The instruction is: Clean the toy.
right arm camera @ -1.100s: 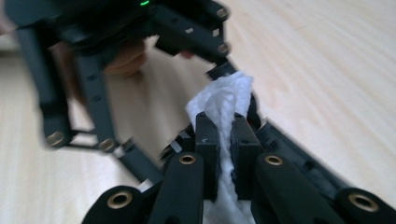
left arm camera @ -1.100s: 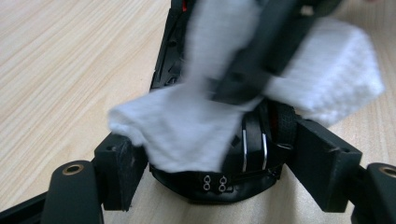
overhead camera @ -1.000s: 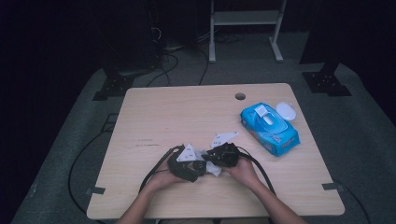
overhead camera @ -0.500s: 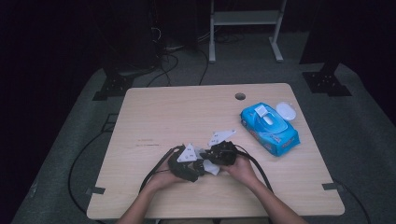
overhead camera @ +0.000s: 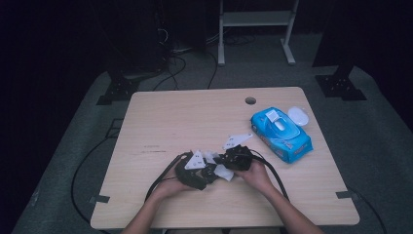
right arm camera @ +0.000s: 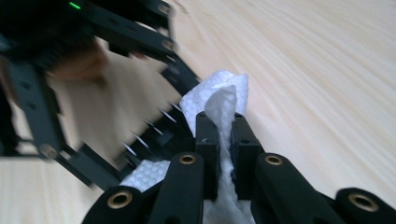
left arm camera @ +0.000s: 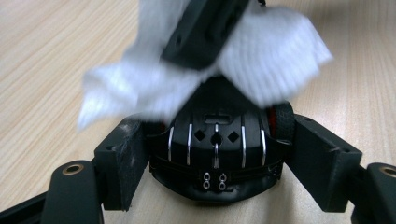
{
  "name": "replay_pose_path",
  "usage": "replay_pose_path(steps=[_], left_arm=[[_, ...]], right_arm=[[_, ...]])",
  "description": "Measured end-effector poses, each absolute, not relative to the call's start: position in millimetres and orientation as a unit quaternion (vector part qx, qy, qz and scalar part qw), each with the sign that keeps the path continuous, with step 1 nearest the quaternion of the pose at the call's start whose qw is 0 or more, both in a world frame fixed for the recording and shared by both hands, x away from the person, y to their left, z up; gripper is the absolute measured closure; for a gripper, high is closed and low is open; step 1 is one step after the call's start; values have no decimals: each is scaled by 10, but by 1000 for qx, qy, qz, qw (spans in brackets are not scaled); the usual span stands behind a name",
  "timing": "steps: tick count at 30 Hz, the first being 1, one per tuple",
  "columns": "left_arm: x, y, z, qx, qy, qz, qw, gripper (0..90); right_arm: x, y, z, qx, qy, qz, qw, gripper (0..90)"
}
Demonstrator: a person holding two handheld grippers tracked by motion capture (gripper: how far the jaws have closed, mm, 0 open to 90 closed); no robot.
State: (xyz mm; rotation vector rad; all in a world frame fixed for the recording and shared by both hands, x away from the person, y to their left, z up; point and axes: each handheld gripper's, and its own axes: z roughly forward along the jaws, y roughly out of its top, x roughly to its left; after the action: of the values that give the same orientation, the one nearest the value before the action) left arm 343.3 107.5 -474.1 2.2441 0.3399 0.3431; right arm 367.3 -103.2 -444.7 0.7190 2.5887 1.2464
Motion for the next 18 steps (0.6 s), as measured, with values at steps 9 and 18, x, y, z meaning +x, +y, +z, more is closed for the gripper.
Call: replay_pose_path(steps=[9,18], left_arm=[[3440,1084,-4746,893,137,141,406,246],[3438,1108,-4753,891,137,140,410,247]], right_arm=[[3533,-1428,-4498,260,865,423,80,843],[3481,-1529,-4494,252,873,404,101,843]])
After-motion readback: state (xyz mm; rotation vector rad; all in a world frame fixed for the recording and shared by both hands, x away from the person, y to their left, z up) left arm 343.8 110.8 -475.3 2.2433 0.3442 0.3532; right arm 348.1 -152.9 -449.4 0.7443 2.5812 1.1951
